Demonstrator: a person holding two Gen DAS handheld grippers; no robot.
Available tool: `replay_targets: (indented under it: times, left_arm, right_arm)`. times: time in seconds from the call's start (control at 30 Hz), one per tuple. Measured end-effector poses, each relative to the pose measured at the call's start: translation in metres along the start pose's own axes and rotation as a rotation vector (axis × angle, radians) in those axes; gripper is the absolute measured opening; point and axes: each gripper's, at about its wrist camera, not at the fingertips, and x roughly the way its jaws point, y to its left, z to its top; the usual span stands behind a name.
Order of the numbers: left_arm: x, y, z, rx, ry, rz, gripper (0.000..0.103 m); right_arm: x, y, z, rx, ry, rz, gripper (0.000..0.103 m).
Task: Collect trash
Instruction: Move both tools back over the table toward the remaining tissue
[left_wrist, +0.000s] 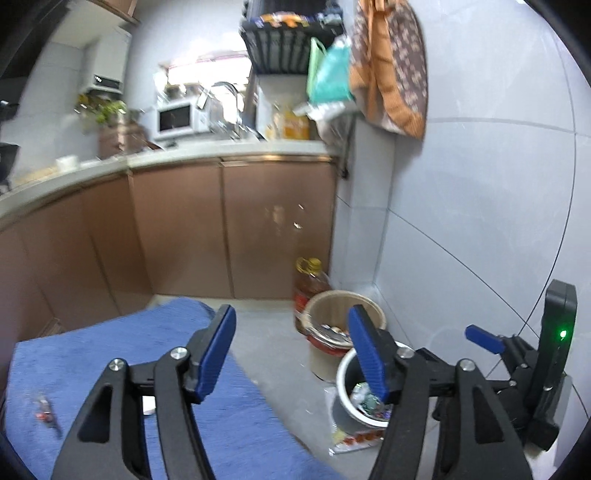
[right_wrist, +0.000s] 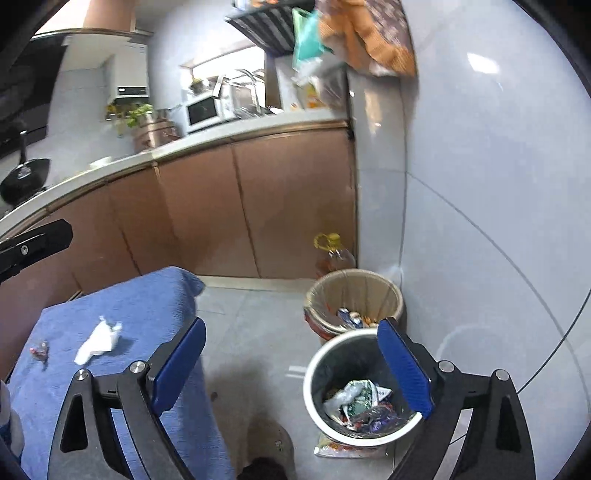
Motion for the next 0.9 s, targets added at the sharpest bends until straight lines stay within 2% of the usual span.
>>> replay_targets:
  times: [0.2, 0.37, 0.7, 0.9]
  left_arm:
    - [-0.060, 0.026, -0.005, 0.003, -0.082, 0.085, 0.067]
    - [-0.104, 0.045, -0.014, -0.003, -0.126, 0.153, 0.068]
    - [-0.167, 0.077, -0.031, -0.050, -0.188, 0.260, 0.072]
    - [-0.189, 0.098, -0.040, -0.070, -0.213, 0.318, 0.073]
  right_arm:
    - [-0.028, 0.035, 0.009, -0.054, -0.045, 0.052, 0.102]
    - [-0.049, 0.063, 0.011, -0.103, -0.079, 0.105, 0.103]
    - [-0.103, 0.120, 0.017, -0.195, -0.187, 0.188, 0.103]
    - [-0.124, 0.141, 0.021, -0.220, -0.244, 0.245, 0.103]
